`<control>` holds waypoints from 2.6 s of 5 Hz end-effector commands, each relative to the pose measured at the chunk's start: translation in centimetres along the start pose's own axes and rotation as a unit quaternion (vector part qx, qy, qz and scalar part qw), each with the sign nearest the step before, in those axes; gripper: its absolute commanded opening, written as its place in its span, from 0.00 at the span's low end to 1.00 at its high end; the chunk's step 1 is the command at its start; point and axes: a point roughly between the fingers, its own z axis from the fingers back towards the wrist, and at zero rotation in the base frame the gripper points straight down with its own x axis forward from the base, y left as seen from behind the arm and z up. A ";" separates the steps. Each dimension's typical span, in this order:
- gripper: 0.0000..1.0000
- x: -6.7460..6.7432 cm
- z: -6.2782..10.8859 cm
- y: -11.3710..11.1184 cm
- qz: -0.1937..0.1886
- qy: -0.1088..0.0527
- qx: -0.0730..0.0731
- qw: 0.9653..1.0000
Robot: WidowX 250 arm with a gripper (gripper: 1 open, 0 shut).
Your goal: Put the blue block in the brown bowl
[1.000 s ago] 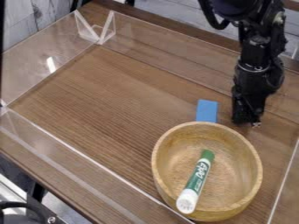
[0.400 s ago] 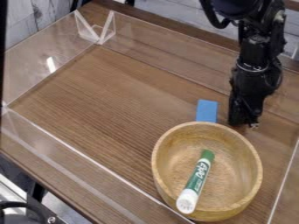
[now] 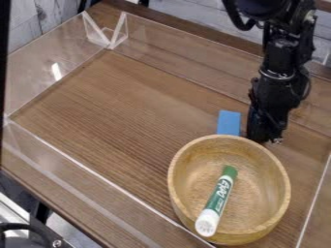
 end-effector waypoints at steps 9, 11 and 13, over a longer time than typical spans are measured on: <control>0.00 -1.6 9.7 2.0 0.053 0.003 0.013 0.999; 1.00 -1.6 7.5 2.7 0.036 0.001 0.015 0.999; 1.00 -1.6 5.2 3.0 0.018 -0.004 0.015 1.000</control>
